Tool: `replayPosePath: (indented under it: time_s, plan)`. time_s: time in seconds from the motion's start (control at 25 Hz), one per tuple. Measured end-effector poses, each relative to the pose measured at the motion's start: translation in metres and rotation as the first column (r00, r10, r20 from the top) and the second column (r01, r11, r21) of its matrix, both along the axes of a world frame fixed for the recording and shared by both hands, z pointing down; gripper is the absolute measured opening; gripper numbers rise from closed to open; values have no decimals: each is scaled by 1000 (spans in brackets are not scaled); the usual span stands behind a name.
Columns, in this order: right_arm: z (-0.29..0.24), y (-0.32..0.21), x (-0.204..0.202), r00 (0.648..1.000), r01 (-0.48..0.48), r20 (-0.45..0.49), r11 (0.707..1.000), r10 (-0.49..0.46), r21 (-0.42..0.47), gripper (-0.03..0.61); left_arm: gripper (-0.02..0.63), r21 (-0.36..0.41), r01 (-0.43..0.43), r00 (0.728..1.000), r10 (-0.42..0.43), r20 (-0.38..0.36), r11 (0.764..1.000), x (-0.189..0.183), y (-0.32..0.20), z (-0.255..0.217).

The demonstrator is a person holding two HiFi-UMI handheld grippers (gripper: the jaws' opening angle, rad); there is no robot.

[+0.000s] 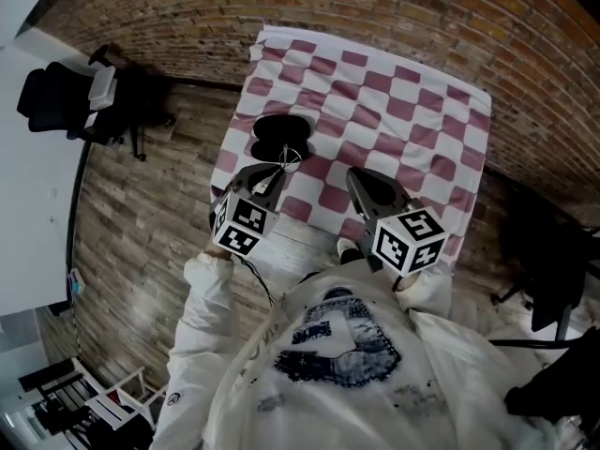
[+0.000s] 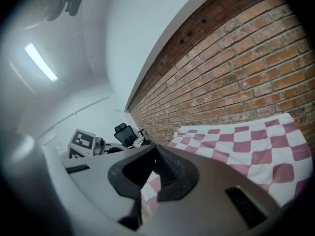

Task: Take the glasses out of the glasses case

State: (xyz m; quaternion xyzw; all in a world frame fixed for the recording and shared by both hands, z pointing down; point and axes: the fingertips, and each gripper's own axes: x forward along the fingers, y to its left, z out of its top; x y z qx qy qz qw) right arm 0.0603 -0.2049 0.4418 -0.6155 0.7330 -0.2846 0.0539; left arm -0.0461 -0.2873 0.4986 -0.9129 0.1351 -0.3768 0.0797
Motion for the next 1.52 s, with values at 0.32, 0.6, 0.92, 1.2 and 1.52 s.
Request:
replayPosePath:
  time_s: [0.32, 0.6, 0.92, 1.2, 1.52]
  plan:
    - [-21, 37, -36, 999, -15, -33, 1000, 16, 24, 14, 34, 28, 115, 978, -108, -176, 993, -29, 47, -64]
    - [-43, 60, -63, 996, -4, -87, 997, 11, 82, 14, 34, 39, 216, 924, -191, -332, 976, -58, 84, -118]
    - [-63, 87, -96, 990, 40, -139, 992, -22, 123, 14, 34, 29, 259, 881, -223, -417, 965, -85, 120, -149]
    - [-81, 109, -113, 985, 48, -169, 986, -20, 159, 14, 34, -5, 288, 844, -256, -471, 958, -107, 146, -165]
    - [-86, 122, -125, 982, 54, -186, 984, -22, 169, 14, 34, -3, 302, 833, -266, -485, 953, -121, 161, -172]
